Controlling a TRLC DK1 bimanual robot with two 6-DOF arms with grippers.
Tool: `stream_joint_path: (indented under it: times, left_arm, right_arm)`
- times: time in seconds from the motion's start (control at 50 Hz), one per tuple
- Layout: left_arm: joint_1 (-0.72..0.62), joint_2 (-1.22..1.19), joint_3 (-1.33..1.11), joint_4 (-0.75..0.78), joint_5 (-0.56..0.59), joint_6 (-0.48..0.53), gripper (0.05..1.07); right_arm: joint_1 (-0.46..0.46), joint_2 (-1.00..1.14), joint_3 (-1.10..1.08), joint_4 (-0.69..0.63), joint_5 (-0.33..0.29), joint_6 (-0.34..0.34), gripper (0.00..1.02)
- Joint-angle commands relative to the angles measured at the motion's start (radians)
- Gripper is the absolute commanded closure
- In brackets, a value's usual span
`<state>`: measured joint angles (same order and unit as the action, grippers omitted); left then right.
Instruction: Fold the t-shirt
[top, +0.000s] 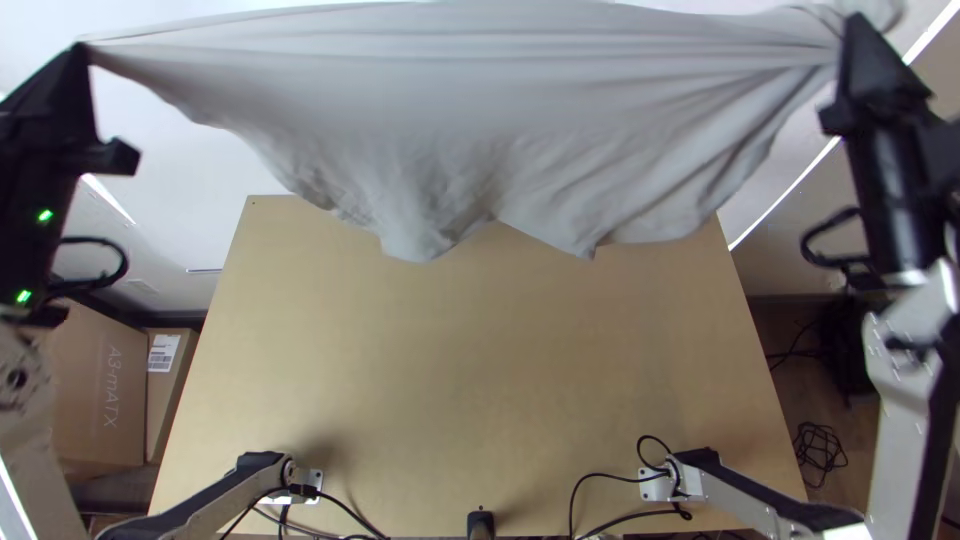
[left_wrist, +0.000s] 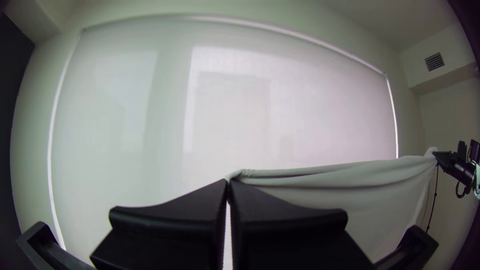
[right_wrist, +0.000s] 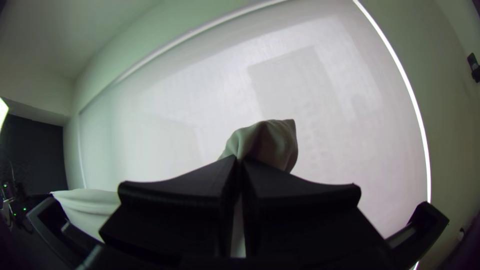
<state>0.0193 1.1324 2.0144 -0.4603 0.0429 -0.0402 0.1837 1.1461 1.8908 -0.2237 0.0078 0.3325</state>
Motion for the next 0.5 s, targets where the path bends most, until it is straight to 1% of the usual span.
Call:
stream_joint_path:
  times: [0.0,0.06,0.24,0.32,0.38,0.48]
  left_arm:
    - [0.028,-0.117,0.029,0.028,-0.063,0.011,1.05]
    - [0.028,-0.166,0.015,0.028,-0.063,0.013,1.05]
    - [0.03,-0.29,-0.071,-0.009,-0.067,0.014,1.05]
    - [0.03,-0.338,-0.152,-0.015,-0.067,0.013,1.05]
    - [0.028,-0.367,-0.221,-0.015,-0.071,0.008,1.05]
    - [0.028,-0.411,-0.344,-0.017,-0.071,-0.026,1.05]
  right_arm:
    - [0.031,-0.195,-0.027,0.021,0.047,0.014,1.0]
    - [0.062,-0.256,-0.033,-0.006,0.047,0.016,1.0]
    - [0.063,-0.359,-0.033,-0.135,0.04,0.043,1.0]
    - [0.063,-0.375,-0.05,-0.19,0.037,0.042,1.0]
    - [0.068,-0.393,-0.102,-0.201,0.026,0.042,1.0]
    - [0.112,-0.439,-0.252,-0.201,0.023,0.04,1.0]
